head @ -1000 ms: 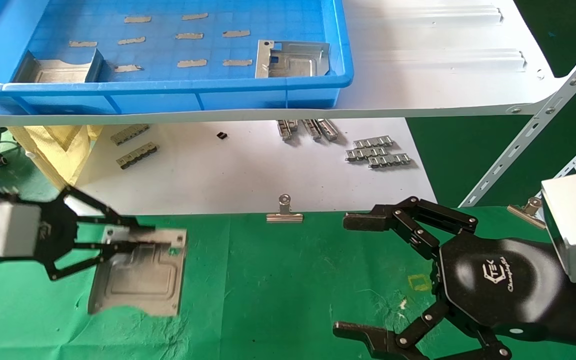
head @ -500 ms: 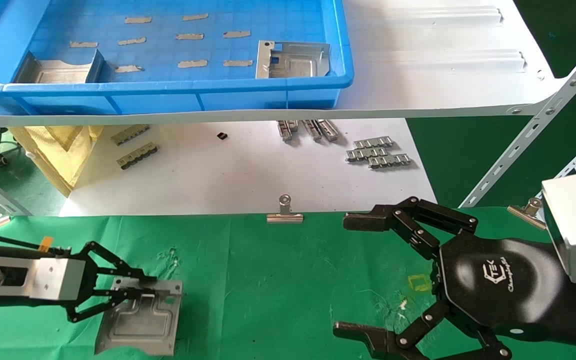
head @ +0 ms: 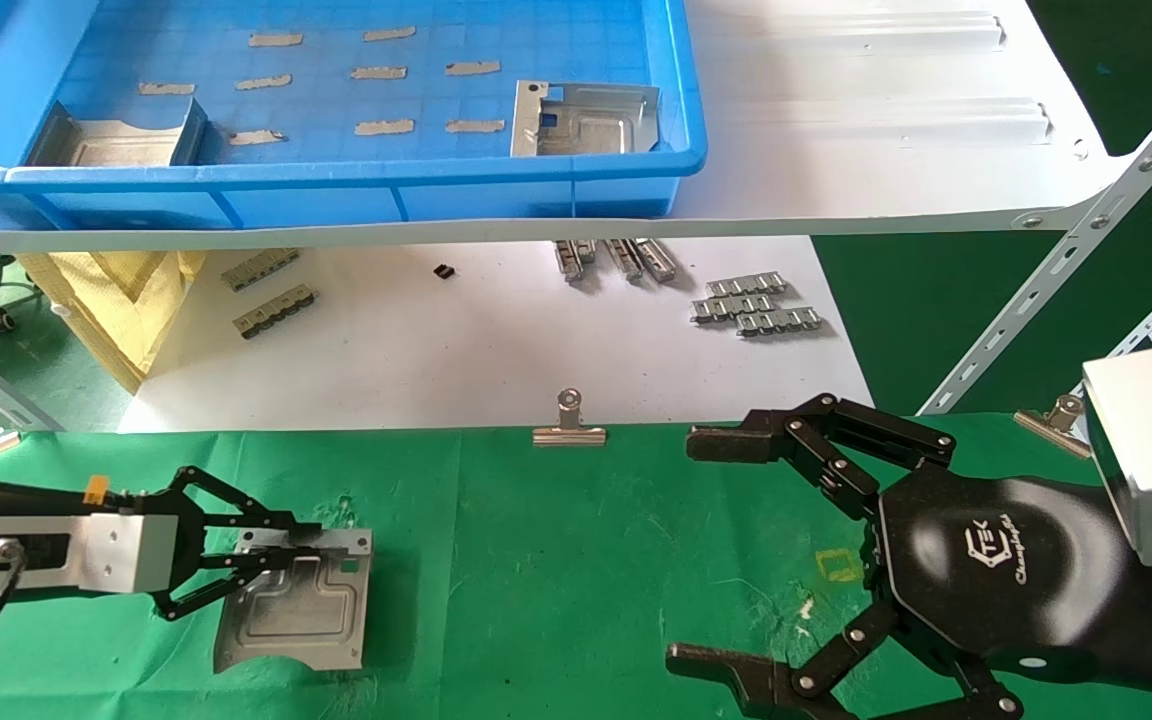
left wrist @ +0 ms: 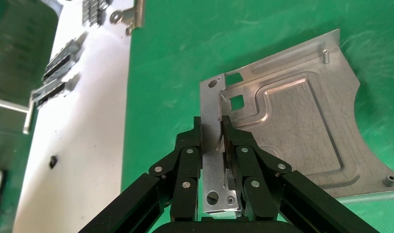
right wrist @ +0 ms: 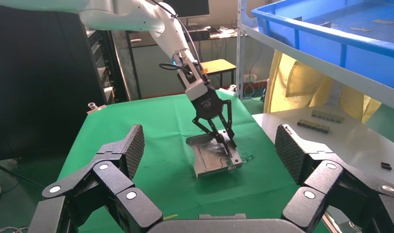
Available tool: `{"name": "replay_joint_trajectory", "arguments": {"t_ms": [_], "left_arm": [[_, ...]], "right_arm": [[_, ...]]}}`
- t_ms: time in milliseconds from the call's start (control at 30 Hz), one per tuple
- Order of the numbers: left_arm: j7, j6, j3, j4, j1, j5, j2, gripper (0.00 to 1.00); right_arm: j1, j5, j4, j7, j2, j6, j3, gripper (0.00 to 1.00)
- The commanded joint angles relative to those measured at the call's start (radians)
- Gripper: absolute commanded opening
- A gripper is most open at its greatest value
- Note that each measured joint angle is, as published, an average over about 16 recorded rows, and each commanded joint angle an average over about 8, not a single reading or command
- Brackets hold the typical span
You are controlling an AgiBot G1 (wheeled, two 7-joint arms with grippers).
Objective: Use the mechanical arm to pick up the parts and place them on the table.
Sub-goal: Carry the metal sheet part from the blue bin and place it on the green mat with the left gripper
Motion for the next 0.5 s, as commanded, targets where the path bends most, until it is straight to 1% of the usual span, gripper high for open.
{"name": "replay_joint_trajectory", "arguments": {"t_ms": [33,200,333,433,500], "left_arm": [[0.023,-0.004,-0.001,0.018,0.000,-0.001,0.005,1.00],[0.061,-0.006,0.000,0.049,-0.010,0.003,0.016,1.00],[0.069,0.011,-0.005,0.067,-0.021,-0.006,0.020,1.00],[0.046,0.034,-0.017,0.075,-0.027,-0.028,0.018,1.00],[0.008,0.047,-0.028,0.074,-0.026,-0.052,0.013,1.00]], "right_arm": [[0.000,0.000,0.000,0.000,0.000,0.000,0.000,1.00],[0.000,0.000,0.000,0.000,0.000,0.000,0.000,1.00],[0.000,0.000,0.000,0.000,0.000,0.000,0.000,1.00],[0.000,0.000,0.000,0.000,0.000,0.000,0.000,1.00],[0.000,0.000,0.000,0.000,0.000,0.000,-0.001,1.00]]}}
